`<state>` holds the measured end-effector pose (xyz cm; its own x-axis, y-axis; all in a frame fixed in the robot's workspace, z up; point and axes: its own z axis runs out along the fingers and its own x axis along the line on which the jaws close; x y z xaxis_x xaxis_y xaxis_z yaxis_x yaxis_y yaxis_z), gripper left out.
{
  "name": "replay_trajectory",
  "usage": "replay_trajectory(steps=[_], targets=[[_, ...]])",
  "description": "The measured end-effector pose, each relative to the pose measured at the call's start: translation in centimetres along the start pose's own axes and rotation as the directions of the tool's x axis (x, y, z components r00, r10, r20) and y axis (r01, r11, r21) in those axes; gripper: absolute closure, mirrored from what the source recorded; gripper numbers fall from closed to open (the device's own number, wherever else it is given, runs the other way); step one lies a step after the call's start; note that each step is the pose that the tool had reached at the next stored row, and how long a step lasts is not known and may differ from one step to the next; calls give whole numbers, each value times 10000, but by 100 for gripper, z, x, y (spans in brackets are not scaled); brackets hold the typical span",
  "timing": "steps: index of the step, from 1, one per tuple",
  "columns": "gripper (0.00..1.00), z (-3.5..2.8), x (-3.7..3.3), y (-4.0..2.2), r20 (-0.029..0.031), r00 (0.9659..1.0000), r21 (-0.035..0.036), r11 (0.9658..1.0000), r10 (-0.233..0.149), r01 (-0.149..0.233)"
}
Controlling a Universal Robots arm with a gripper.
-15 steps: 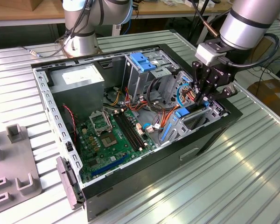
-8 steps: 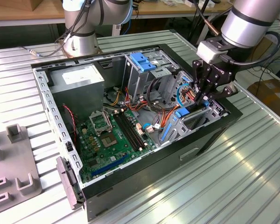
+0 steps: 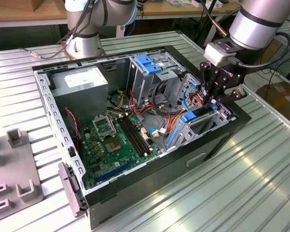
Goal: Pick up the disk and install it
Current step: 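Insert the first disk wire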
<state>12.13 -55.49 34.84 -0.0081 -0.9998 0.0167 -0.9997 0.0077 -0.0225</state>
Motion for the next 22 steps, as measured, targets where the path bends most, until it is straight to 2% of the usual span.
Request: replay_trajectory(steps=[16,22], targets=[[83,5,-7,11,-1,10000,8,10000,7,-7],[83,30,-7,11,1,10000,8,10000,8,-8]])
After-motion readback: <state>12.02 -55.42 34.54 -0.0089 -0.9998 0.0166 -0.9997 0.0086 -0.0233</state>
